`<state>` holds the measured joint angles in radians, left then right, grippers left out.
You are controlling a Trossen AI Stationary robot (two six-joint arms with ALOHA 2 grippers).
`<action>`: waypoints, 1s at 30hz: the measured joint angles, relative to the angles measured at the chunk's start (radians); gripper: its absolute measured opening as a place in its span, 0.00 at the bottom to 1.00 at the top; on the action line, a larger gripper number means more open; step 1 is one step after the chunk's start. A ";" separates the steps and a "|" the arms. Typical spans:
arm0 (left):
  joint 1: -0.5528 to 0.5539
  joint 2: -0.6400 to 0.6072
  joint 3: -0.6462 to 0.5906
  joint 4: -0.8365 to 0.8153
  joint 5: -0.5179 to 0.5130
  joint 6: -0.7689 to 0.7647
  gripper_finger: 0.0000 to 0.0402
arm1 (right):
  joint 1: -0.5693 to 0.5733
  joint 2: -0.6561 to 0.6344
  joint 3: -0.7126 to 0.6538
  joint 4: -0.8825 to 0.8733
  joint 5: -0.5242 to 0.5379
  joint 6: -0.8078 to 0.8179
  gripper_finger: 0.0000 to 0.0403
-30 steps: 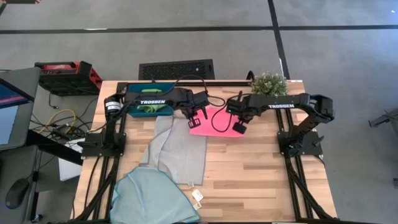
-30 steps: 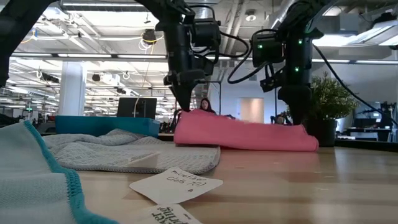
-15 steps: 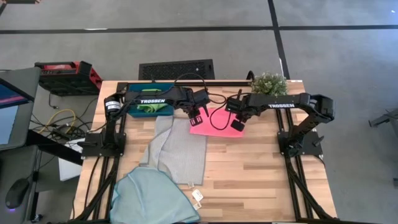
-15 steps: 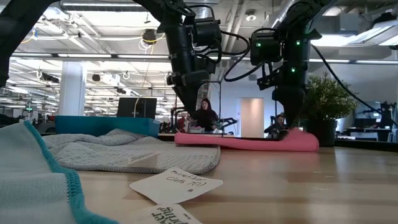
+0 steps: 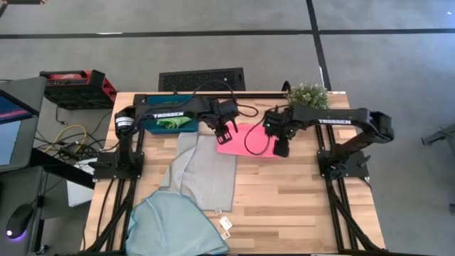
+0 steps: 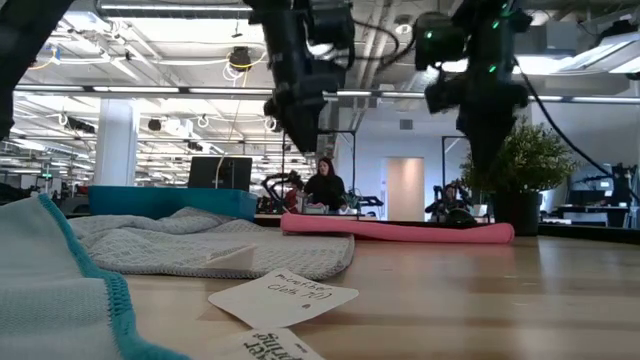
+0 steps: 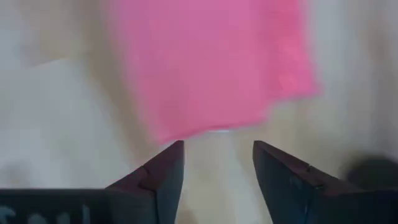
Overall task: Fold microfiber towels
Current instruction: Fold the pink cloth
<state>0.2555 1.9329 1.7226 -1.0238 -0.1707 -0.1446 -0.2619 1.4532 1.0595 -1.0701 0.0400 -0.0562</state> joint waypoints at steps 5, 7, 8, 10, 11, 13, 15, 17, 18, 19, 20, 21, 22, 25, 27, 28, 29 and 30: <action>-0.029 -0.099 0.010 -0.005 -0.011 -0.016 0.38 | 0.105 -0.071 -0.046 0.017 -0.101 -0.200 0.53; -0.040 -0.138 0.011 -0.006 -0.018 -0.033 0.38 | 0.142 -0.077 -0.083 0.073 -0.096 -0.227 0.52; -0.045 -0.154 0.011 -0.007 -0.023 -0.041 0.38 | 0.155 -0.075 -0.102 0.093 -0.095 -0.233 0.52; -0.054 -0.183 0.011 -0.006 -0.038 -0.047 0.38 | 0.175 -0.058 -0.138 0.148 -0.086 -0.226 0.52; -0.059 -0.195 0.011 -0.008 -0.048 -0.047 0.38 | 0.181 -0.047 -0.155 0.176 -0.076 -0.216 0.52; -0.068 -0.218 0.011 -0.007 -0.063 -0.048 0.38 | 0.189 -0.019 -0.176 0.208 -0.037 -0.197 0.52; -0.075 -0.229 0.011 -0.009 -0.074 -0.048 0.38 | 0.189 0.009 -0.190 0.254 0.011 -0.174 0.51; -0.079 -0.237 0.011 -0.012 -0.077 -0.050 0.38 | 0.182 0.035 -0.199 0.276 0.019 -0.169 0.51; -0.079 -0.238 0.011 -0.013 -0.077 -0.050 0.38 | 0.179 0.050 -0.200 0.282 0.020 -0.168 0.51; -0.080 -0.239 0.011 -0.012 -0.077 -0.051 0.38 | 0.175 0.064 -0.200 0.291 0.022 -0.163 0.50; -0.081 -0.239 0.011 -0.013 -0.077 -0.051 0.38 | 0.170 0.079 -0.200 0.294 0.021 -0.161 0.50; -0.081 -0.239 0.011 -0.015 -0.077 -0.052 0.38 | 0.165 0.093 -0.200 0.294 0.021 -0.161 0.50; -0.080 -0.239 0.011 -0.016 -0.077 -0.052 0.38 | 0.160 0.108 -0.200 0.295 0.021 -0.161 0.50; -0.081 -0.239 0.011 -0.017 -0.077 -0.053 0.38 | 0.145 0.147 -0.200 0.296 0.022 -0.161 0.51; -0.080 -0.239 0.010 -0.017 -0.077 -0.053 0.38 | 0.136 0.171 -0.200 0.293 0.024 -0.159 0.51; -0.080 -0.239 0.010 -0.017 -0.077 -0.053 0.38 | 0.133 0.180 -0.200 0.294 0.029 -0.154 0.51; -0.080 -0.239 0.010 -0.017 -0.077 -0.053 0.38 | 0.132 0.187 -0.200 0.294 0.036 -0.148 0.50; -0.080 -0.239 0.010 -0.017 -0.077 -0.053 0.38 | 0.129 0.191 -0.200 0.291 0.040 -0.141 0.50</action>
<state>0.1753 1.6943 1.7329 -1.0412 -0.2478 -0.1978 -0.1330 1.6440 0.8597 -0.7790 0.0800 -0.1973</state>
